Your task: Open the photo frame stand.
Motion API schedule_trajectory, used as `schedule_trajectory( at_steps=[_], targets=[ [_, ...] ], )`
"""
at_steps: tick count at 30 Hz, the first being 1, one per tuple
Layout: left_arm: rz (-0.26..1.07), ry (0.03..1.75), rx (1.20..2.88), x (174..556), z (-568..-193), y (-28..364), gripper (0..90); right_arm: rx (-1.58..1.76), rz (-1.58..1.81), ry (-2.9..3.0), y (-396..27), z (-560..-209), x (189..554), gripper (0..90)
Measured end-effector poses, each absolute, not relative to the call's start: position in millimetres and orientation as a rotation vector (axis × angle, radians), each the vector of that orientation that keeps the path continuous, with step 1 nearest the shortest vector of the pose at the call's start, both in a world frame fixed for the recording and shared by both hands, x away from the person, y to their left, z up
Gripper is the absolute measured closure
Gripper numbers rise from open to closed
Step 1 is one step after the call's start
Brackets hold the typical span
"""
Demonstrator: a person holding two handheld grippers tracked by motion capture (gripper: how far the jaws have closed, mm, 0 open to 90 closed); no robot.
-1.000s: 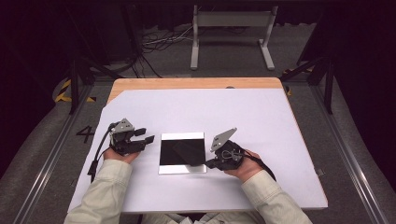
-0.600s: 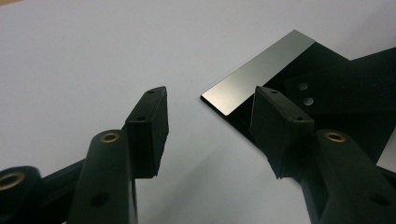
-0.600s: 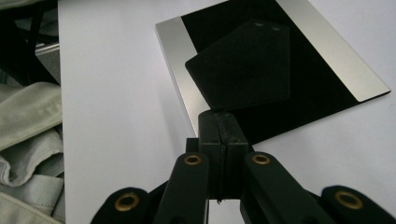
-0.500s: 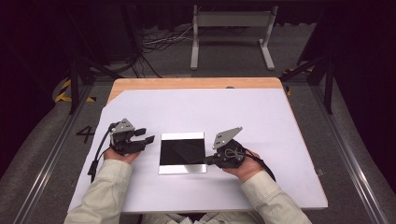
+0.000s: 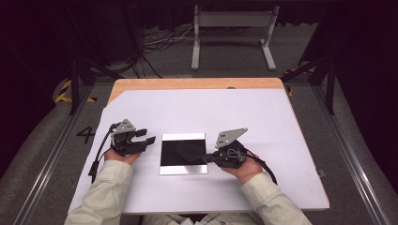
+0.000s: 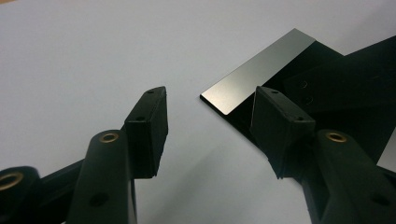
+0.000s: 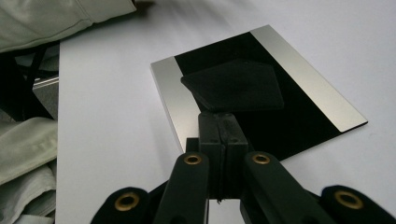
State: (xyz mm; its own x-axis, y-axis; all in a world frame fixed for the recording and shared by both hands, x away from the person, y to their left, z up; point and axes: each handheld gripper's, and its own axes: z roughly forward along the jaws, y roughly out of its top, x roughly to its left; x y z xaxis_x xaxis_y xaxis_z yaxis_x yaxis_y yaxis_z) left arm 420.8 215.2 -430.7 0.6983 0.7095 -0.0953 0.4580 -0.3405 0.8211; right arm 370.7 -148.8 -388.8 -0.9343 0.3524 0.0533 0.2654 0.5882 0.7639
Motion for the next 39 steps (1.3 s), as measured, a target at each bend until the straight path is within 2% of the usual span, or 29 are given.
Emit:
schedule_trajectory(
  at_steps=[15,30,39],
  targets=[
    [0.351,0.892,2.000,421.3,-431.1,215.1,46.3,0.535,1.335,2.634,-148.6,-387.4,369.1,89.5],
    [0.342,0.904,2.002,422.7,-432.1,216.2,45.7,0.492,1.231,2.680,-152.8,-374.8,366.5,88.6],
    [0.347,0.903,2.004,422.7,-432.0,215.9,45.7,0.531,1.238,2.651,-156.4,-370.9,366.4,85.1]
  ],
)
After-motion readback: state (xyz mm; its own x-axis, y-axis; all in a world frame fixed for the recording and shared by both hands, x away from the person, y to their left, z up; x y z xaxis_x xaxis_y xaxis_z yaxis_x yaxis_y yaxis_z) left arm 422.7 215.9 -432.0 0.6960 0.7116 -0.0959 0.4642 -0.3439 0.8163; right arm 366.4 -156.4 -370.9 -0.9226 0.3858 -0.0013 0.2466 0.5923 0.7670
